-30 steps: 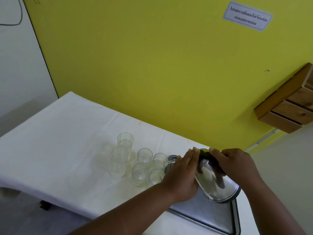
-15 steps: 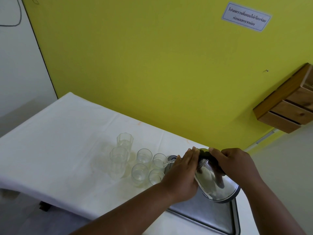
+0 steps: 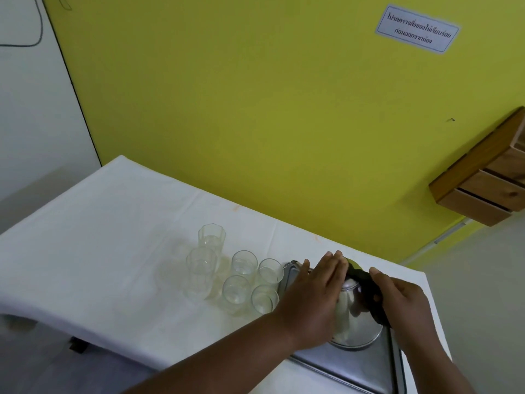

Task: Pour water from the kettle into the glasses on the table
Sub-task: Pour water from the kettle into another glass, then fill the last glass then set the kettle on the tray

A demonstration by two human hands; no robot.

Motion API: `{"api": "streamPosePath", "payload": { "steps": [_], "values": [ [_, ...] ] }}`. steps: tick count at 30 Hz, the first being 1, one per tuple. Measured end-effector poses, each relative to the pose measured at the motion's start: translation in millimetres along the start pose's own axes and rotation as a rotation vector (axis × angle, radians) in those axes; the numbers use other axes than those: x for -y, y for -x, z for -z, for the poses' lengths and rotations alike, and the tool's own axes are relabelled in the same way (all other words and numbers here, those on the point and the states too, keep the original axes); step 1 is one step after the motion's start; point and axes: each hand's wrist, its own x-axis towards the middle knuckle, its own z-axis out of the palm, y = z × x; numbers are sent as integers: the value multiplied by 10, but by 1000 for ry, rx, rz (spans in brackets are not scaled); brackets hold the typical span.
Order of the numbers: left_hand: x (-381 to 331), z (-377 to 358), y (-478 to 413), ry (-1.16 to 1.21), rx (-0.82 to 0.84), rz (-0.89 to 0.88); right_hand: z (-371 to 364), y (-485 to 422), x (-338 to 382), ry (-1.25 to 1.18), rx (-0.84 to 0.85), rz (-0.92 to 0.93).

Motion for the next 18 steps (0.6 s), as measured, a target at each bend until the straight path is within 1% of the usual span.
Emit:
{"api": "streamPosePath", "payload": {
  "steps": [3,6,9,13,18],
  "values": [
    [-10,-38,51,-44,-22,-20,-17,65,-38,-55,15,13],
    [-24,-68,127,-56,-27,2,10,67,-27,-30,72,51],
    [-34,-94,225,-21,-25,42,34,47,24,98,142,91],
    [-32,-116,360,37,-12,108,-1,14,155,236,145,110],
    [-16,-174,501,118,-4,194,-102,-37,237,412,218,141]
  ]
}}
